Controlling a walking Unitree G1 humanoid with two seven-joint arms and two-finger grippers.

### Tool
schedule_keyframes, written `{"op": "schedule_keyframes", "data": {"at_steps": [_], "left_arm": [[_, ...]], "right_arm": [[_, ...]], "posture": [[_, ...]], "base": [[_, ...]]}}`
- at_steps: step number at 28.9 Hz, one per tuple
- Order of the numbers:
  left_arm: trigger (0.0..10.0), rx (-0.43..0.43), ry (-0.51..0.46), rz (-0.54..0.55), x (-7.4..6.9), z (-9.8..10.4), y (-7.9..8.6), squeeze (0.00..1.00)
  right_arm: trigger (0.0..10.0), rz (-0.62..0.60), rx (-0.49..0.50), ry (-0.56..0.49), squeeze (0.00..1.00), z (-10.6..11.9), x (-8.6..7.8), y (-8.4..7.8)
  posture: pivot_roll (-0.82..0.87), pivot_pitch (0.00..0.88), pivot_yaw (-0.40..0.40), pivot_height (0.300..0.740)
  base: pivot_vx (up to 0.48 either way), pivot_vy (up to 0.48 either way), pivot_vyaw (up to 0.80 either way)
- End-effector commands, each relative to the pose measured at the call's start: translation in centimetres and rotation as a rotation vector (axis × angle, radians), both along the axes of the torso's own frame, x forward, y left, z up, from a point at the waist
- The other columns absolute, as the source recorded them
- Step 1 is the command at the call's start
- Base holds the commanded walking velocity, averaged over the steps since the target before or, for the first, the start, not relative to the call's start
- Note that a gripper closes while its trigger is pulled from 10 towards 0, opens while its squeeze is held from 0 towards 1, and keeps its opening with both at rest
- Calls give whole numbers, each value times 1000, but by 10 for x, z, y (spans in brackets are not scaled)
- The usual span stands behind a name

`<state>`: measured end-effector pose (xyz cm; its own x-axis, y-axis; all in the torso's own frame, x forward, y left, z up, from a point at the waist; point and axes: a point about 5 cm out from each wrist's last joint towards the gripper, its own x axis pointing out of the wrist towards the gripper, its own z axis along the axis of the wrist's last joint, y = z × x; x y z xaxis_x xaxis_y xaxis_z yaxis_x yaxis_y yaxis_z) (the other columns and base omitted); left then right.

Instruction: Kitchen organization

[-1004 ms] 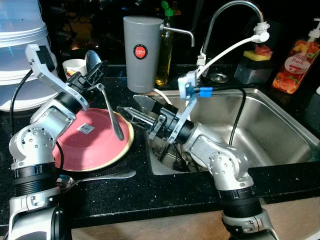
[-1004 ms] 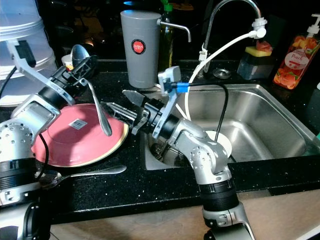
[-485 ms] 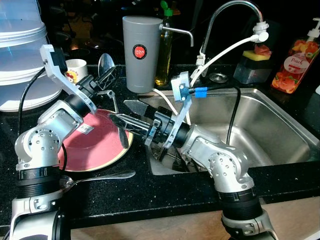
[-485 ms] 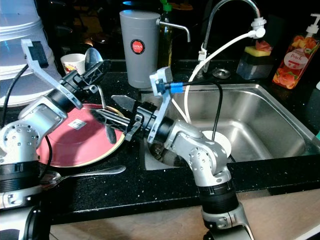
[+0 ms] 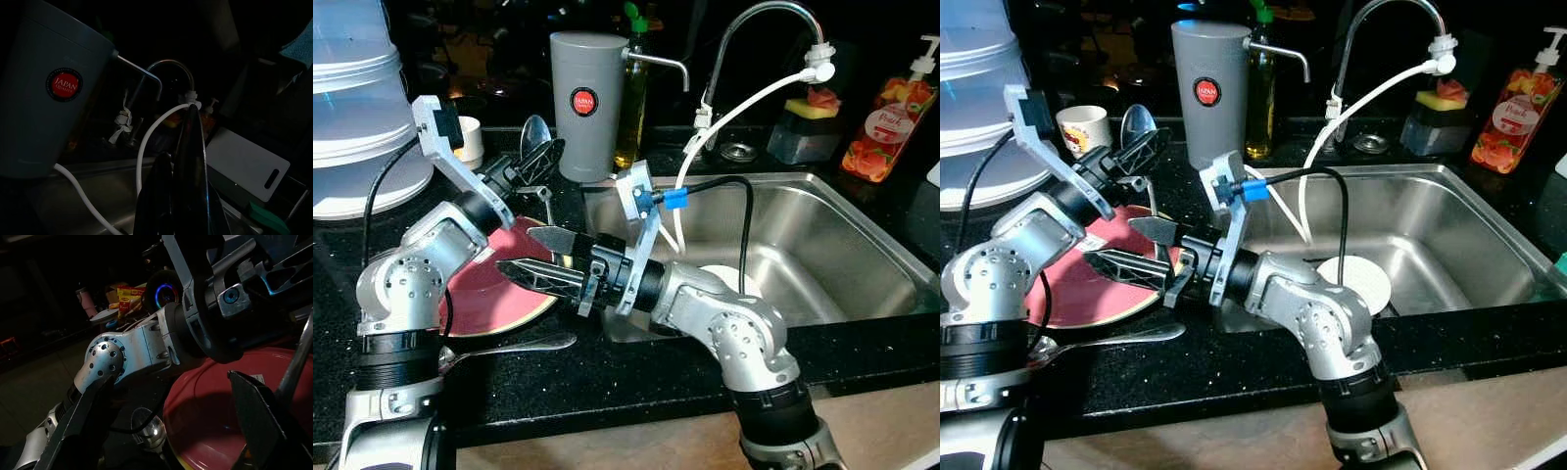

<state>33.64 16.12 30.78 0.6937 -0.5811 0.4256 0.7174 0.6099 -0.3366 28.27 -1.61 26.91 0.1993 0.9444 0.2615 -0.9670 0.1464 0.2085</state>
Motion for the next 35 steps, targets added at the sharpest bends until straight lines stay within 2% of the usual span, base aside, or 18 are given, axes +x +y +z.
{"op": "schedule_keyframes", "data": {"at_steps": [1, 2, 3, 4, 5, 6, 32, 35], "left_arm": [[0, 5, -31, -22, -4, 5, -6, 0], [0, 5, -31, -22, -4, 5, -6, 0], [0, 7, -32, -18, -3, 5, -5, 0], [0, 9, -33, -16, -3, 5, -5, 0], [0, 9, -33, -16, -3, 5, -5, 0], [0, 11, -33, -12, -3, 5, -5, 0], [0, 23, -40, 6, -2, 5, -3, 0], [0, 47, -53, 4, -2, 5, -2, 0]], "right_arm": [[10000, -11, -38, 37, 0, -7, 2, 2], [10000, -11, -38, 37, 0, -7, 2, 2], [4902, -22, -30, 54, 0, -7, 4, 2], [2863, -28, -24, 65, 0, -7, 6, 1], [2863, -28, -24, 65, 0, -7, 6, 1], [0, -31, -17, 78, 0, -7, 7, 0], [0, -18, 23, 90, 0, -2, 9, -2], [0, 7, 80, 74, 0, 5, 6, -3]], "posture": [[79, 53, -14, 740], [79, 53, -14, 740], [79, 53, -14, 740], [79, 53, -14, 740], [79, 53, -14, 740], [81, 53, -18, 740], [81, 43, -21, 740], [80, 41, -20, 740]], "base": [[0, 0, 0], [0, 0, 0], [0, 0, 0], [0, 0, 0], [0, 0, 0], [0, 0, 0], [0, 0, 0], [0, 0, 0]]}}
